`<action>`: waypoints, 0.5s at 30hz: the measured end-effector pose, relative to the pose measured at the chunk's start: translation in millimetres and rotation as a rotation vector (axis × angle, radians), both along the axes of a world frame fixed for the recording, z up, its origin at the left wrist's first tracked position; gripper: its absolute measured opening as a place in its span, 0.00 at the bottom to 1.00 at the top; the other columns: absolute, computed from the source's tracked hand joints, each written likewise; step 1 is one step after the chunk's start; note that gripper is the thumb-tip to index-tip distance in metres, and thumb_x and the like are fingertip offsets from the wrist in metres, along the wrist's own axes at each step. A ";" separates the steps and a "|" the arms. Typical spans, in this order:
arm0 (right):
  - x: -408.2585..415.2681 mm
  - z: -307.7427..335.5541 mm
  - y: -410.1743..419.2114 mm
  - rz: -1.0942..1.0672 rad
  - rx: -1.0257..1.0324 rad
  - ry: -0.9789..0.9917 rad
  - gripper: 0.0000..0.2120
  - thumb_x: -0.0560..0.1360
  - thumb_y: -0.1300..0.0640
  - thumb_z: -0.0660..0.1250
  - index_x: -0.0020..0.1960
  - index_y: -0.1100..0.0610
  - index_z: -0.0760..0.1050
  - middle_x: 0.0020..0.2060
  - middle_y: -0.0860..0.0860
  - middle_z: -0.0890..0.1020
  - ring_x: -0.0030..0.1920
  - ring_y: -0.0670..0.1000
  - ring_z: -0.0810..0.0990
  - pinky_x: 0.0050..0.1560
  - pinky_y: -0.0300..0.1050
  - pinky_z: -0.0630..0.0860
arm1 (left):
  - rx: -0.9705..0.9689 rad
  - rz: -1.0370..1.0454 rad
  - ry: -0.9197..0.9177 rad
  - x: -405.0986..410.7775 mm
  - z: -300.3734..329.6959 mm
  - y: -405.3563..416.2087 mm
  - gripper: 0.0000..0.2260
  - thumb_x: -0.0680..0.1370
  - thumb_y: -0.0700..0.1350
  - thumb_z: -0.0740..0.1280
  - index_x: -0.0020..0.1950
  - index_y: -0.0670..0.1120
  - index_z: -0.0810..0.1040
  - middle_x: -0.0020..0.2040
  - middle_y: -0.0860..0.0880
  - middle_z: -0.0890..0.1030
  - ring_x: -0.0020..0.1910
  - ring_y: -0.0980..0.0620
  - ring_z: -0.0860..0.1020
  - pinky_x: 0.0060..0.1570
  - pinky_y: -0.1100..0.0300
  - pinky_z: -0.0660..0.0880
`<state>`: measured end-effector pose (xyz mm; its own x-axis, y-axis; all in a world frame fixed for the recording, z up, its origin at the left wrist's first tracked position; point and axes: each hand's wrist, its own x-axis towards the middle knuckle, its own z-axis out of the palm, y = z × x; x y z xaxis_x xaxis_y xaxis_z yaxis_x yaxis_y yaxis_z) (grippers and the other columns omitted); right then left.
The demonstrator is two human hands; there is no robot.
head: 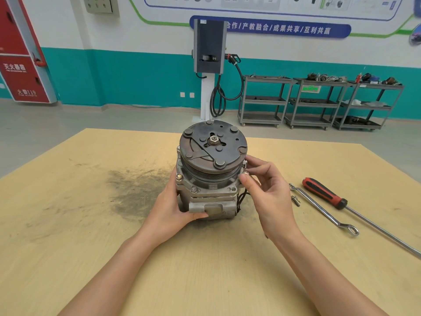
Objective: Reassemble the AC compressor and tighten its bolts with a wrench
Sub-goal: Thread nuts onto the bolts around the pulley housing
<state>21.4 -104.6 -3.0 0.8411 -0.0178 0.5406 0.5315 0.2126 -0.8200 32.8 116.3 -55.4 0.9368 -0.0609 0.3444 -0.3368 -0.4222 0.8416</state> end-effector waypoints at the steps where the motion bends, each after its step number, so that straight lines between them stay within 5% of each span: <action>1: -0.3 -0.2 -0.2 0.004 -0.010 -0.005 0.05 0.74 0.65 0.69 0.46 0.59 0.74 0.59 0.47 0.81 0.64 0.47 0.78 0.63 0.40 0.74 | 0.000 0.000 0.001 0.2 -0.1 -0.1 0.48 0.60 0.59 0.80 0.73 0.49 0.62 0.56 0.76 0.74 0.58 0.76 0.72 0.49 0.81 0.68; 8: -4.4 -1.4 -1.5 0.029 -0.064 -0.039 0.09 0.77 0.61 0.65 0.50 0.49 0.81 0.62 0.46 0.80 0.66 0.48 0.76 0.61 0.40 0.75 | -0.014 0.008 -0.009 -2.1 1.5 -1.7 0.50 0.56 0.67 0.77 0.72 0.49 0.63 0.55 0.78 0.73 0.56 0.78 0.71 0.48 0.82 0.67; 12: -1.9 -1.7 -0.5 0.028 -0.037 -0.026 0.05 0.76 0.66 0.66 0.49 0.57 0.78 0.61 0.47 0.81 0.65 0.48 0.77 0.61 0.40 0.75 | -0.006 0.007 -0.011 -1.9 0.9 -0.8 0.47 0.59 0.61 0.79 0.72 0.49 0.63 0.56 0.78 0.73 0.57 0.77 0.71 0.48 0.82 0.67; 15: -0.5 -1.8 0.4 0.021 -0.017 -0.023 0.06 0.76 0.70 0.66 0.48 0.61 0.76 0.60 0.49 0.81 0.64 0.48 0.77 0.59 0.37 0.75 | -0.015 0.009 -0.009 -3.3 2.4 -1.5 0.49 0.57 0.67 0.77 0.71 0.49 0.64 0.56 0.78 0.73 0.57 0.78 0.71 0.48 0.82 0.67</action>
<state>20.9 -104.2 -4.8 0.8283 0.0093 0.5603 0.5461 0.2102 -0.8109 29.5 114.8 -53.0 0.9342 -0.0472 0.3535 -0.3406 -0.4125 0.8449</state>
